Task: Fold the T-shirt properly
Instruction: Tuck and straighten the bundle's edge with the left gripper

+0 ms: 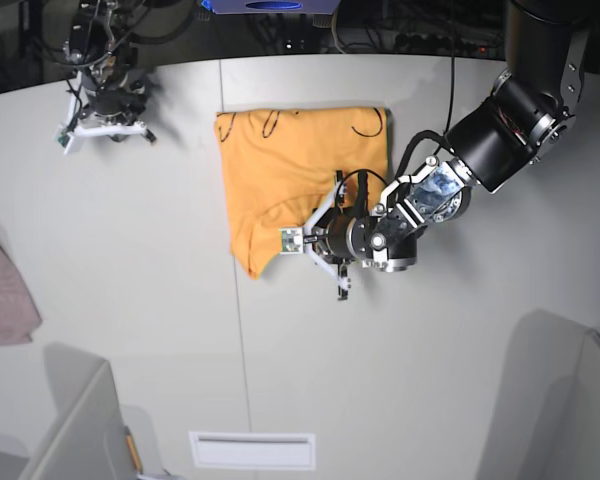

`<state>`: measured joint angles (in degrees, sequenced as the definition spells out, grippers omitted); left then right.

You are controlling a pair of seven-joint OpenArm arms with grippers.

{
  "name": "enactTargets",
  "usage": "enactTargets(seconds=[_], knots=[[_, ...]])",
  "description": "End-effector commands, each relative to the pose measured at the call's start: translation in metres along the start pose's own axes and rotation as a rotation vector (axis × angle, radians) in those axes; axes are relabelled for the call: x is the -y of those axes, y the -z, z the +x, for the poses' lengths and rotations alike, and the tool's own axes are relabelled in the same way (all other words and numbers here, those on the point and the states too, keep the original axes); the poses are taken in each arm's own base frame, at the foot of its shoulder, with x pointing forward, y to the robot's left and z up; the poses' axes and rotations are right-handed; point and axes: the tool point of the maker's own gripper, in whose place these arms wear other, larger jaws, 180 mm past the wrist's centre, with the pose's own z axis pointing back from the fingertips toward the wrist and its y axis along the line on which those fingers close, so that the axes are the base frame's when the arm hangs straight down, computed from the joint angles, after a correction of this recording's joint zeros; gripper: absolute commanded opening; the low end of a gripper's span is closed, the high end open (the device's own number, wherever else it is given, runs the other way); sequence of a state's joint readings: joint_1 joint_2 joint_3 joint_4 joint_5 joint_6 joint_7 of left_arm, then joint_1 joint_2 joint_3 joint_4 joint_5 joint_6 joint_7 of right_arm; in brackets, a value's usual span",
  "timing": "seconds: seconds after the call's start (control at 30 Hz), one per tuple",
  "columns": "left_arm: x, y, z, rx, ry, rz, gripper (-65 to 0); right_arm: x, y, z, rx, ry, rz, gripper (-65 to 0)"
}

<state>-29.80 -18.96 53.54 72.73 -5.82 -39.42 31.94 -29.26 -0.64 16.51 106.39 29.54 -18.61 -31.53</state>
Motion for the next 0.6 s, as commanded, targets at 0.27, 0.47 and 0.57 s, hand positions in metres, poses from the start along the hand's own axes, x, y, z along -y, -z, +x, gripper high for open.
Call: enactTargets(seconds=[0.27, 0.47, 0.57], knots=[[-0.043, -0.02, 0.014, 0.007, 0.045, 0.077, -55.8, -0.006, -0.001, 0.013, 0.045, -0.009, 0.016, -65.0], [-0.061, -0.025, 0.04, 0.046, 0.071, 0.111, -27.5, -0.009, 0.0, 0.015, 0.048, -0.007, 0.023, -65.0], [-0.071, -0.029, 0.053, 0.065, 0.088, 0.13, -20.7, -0.009, 0.0, 0.015, 0.048, -0.007, 0.023, -65.0]])
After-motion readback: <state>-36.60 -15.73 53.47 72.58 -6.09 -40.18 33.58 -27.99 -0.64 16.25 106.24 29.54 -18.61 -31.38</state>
